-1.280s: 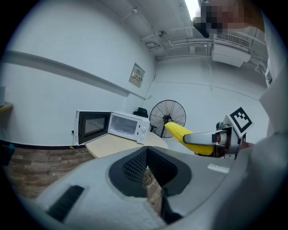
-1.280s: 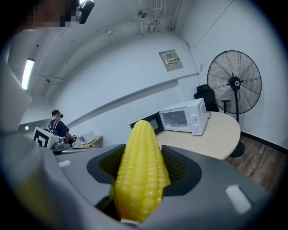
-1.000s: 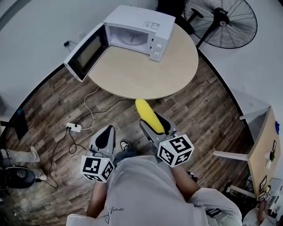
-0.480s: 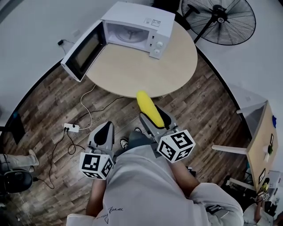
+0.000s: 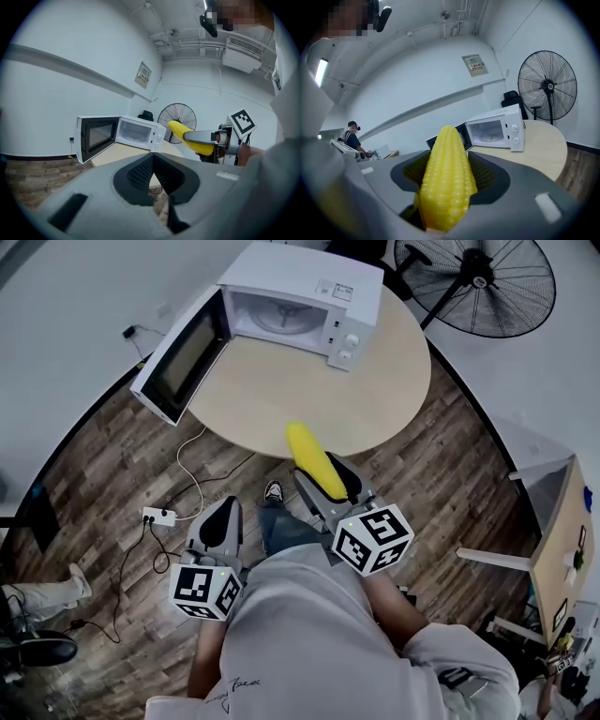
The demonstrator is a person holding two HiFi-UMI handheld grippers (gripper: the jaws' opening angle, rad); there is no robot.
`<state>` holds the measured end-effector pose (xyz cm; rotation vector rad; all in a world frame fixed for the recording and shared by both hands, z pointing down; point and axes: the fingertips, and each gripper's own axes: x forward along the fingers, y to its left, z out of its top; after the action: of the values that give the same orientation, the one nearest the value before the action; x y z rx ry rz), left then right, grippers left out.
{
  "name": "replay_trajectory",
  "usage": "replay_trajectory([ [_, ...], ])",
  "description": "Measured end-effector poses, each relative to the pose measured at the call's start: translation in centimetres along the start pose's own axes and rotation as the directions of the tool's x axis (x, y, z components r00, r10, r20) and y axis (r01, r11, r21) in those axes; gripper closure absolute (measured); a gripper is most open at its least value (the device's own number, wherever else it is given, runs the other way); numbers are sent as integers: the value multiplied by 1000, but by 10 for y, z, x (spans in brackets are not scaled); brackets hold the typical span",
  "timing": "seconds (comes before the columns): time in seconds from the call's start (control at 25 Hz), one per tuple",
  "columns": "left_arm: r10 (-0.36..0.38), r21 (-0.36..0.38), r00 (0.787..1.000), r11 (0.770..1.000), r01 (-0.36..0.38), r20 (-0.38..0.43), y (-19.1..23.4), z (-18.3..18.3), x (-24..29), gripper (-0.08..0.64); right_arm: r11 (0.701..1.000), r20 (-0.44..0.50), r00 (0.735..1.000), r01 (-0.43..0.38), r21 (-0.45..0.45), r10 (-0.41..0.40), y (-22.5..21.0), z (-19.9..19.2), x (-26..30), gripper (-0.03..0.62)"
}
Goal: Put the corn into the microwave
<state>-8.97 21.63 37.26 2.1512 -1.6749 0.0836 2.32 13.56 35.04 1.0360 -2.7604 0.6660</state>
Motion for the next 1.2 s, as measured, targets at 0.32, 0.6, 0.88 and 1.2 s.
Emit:
replay_trajectory([
  [0.32,-42,26,999,999,42,-2,41,43,61,566,1000,8,1000,23,18,-23,-30,30,65,328],
  [0.6,-86,68,996,994,86,1,69,85,118,566,999,44,998,37,23,-38,-52,63,113,328],
  [0.88,-105,100,994,989,106,-10,85,105,167,565,998,64,996,54,41,-56,-84,79,146,330],
  [1.2,-119,85,993,989,120,-9,92,107,193,565,997,48,996,72,37,-74,-111,78,170,330],
])
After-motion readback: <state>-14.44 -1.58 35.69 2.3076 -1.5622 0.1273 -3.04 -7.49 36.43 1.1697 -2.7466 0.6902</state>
